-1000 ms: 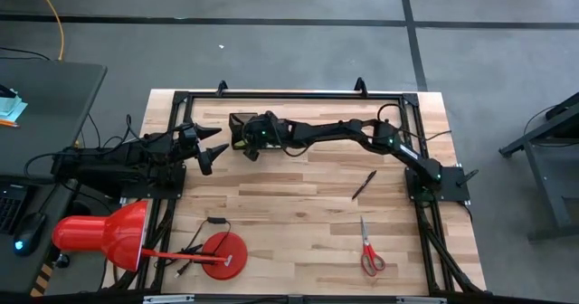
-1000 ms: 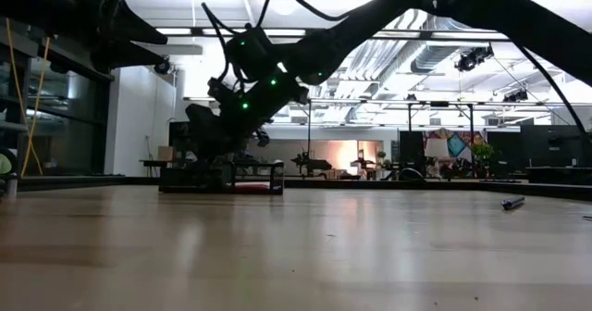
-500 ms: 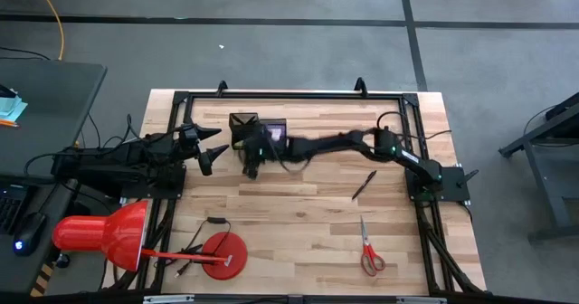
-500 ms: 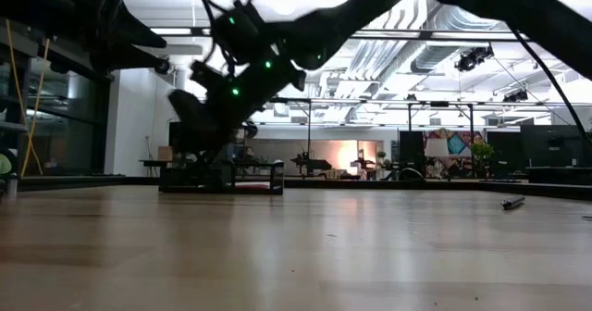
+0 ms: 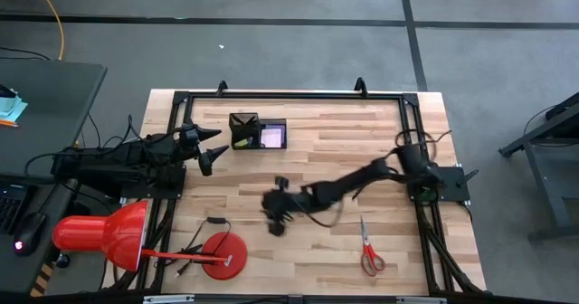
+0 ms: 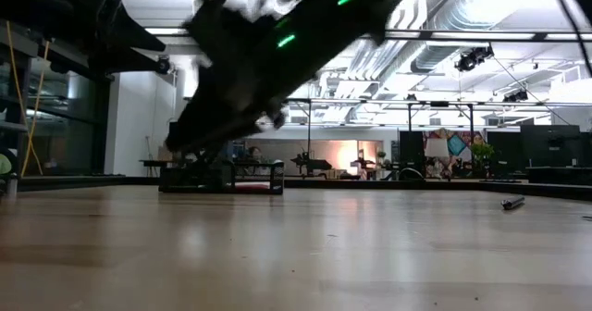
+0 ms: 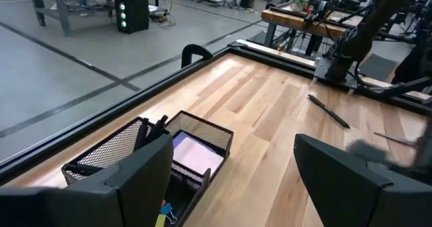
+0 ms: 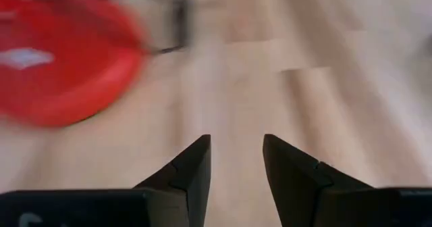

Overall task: Pick and place office supplies into organizer
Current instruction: Put the red scissors into the desk organizer

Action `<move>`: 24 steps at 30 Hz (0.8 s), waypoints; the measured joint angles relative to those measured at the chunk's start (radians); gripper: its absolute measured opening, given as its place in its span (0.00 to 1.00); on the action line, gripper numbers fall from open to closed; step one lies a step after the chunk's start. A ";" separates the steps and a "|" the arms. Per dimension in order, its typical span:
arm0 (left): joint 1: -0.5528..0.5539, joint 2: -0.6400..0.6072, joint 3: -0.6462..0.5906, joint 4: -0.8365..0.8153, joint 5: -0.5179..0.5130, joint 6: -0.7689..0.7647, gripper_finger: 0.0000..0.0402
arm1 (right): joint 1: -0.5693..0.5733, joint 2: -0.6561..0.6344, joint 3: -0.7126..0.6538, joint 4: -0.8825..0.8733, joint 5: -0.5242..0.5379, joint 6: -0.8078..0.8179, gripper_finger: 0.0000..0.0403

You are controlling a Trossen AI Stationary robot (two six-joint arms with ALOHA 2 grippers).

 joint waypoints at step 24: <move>0.000 0.001 0.000 0.028 -0.026 0.008 0.73 | 0.263 -0.812 -0.792 -0.012 0.005 0.787 0.32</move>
